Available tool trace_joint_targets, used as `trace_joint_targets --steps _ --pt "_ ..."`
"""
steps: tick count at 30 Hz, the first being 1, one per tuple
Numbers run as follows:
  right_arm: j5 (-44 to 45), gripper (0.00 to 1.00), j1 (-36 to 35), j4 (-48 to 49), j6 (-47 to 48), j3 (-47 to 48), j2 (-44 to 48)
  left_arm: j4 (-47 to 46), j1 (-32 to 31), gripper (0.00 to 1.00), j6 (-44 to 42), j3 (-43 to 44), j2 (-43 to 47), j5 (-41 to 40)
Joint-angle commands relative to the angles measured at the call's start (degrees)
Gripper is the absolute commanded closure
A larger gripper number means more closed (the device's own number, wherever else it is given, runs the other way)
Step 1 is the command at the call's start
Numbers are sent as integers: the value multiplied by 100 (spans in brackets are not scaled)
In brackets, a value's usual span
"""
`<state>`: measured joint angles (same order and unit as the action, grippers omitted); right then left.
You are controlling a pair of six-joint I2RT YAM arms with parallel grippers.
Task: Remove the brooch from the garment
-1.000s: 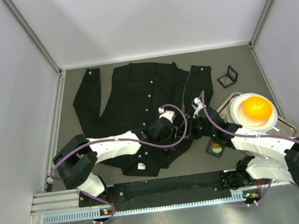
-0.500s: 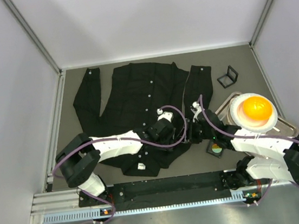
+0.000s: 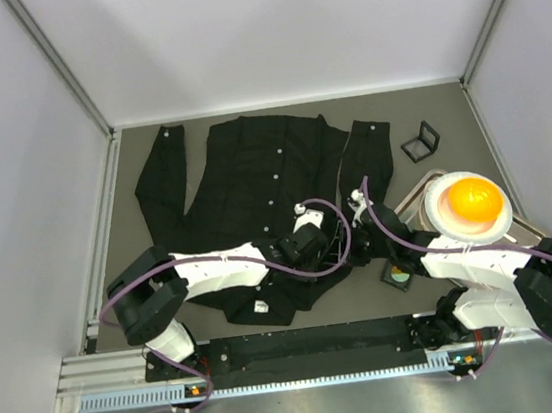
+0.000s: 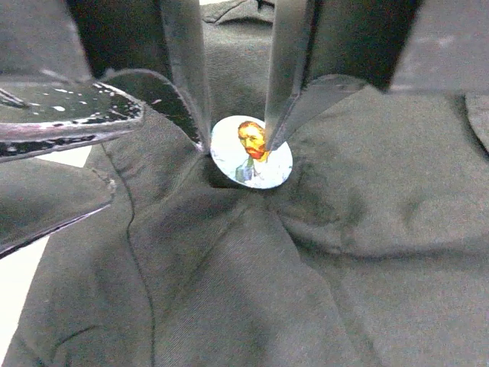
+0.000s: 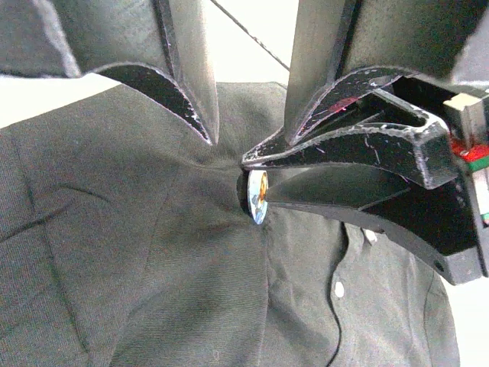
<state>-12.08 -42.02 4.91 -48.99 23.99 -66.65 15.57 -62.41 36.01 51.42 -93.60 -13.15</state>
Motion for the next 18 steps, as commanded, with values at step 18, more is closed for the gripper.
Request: trace_joint_targets --steps 18 --pt "-155 60 -289 634 92 264 -577 -169 -17 99 213 -202 633 58"
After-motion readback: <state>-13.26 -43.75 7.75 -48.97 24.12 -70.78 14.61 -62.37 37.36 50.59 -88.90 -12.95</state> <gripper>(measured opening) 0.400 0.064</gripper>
